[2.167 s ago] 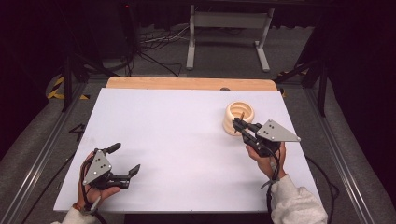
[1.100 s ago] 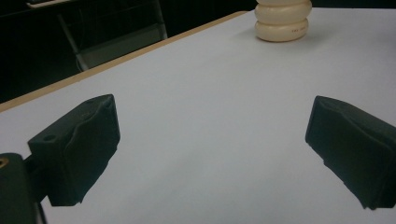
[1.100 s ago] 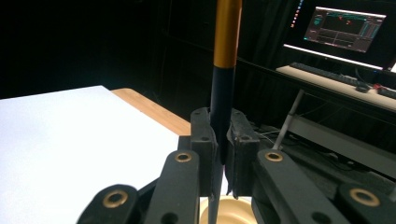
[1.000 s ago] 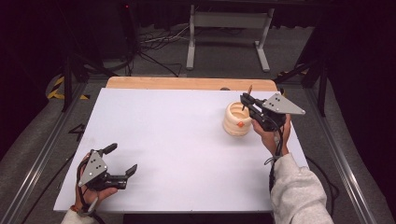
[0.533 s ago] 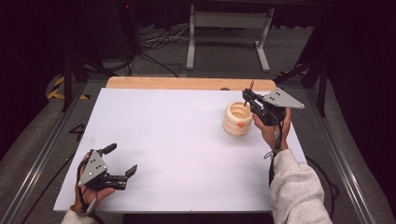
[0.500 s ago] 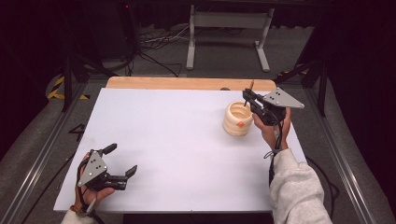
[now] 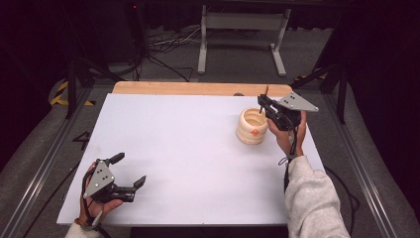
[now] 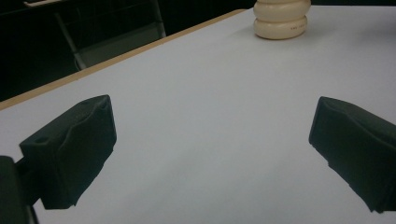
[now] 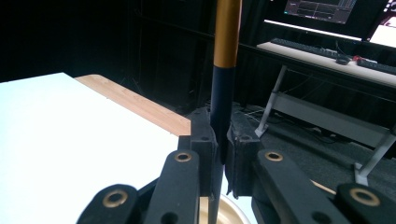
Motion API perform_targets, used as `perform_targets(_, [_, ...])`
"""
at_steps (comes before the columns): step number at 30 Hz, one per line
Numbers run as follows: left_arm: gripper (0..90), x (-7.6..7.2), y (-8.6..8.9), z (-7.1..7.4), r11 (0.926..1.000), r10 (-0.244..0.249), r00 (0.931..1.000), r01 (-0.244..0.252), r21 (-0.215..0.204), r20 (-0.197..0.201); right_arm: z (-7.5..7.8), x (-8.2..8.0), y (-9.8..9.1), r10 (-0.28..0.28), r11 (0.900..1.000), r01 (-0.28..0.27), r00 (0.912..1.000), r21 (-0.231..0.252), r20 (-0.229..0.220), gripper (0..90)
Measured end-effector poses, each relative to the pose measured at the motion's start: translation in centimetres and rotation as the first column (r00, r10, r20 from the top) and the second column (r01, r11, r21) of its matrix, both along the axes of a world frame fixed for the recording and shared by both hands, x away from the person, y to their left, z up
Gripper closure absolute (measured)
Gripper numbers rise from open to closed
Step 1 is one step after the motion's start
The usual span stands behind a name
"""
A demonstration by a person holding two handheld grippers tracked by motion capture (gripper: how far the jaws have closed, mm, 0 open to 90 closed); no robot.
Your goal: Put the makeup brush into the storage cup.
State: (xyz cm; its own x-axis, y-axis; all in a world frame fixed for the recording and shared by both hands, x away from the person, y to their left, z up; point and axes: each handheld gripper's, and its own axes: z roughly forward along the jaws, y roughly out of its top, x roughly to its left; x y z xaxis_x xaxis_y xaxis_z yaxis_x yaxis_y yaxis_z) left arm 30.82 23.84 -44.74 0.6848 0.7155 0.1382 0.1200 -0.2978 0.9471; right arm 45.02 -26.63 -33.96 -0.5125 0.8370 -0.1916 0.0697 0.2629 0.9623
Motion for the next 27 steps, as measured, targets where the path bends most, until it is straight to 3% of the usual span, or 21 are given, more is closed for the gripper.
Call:
perform_targets(20, [2.0, -0.1, -0.1, 0.0, 0.9999, -0.013, 0.9999, 0.013, 0.007, -0.001, -3.3, 0.6, 0.0, -0.013, 0.9999, 0.013, 0.9981, 0.004, -0.060, 83.5])
perform_targets(27, [2.1, -0.1, -0.1, 0.0, 0.9999, -0.013, 0.9999, 0.013, 0.004, 0.000, -3.7, 0.4, -0.3, -0.014, 0.9998, 0.015, 0.9979, 0.013, -0.063, 83.5])
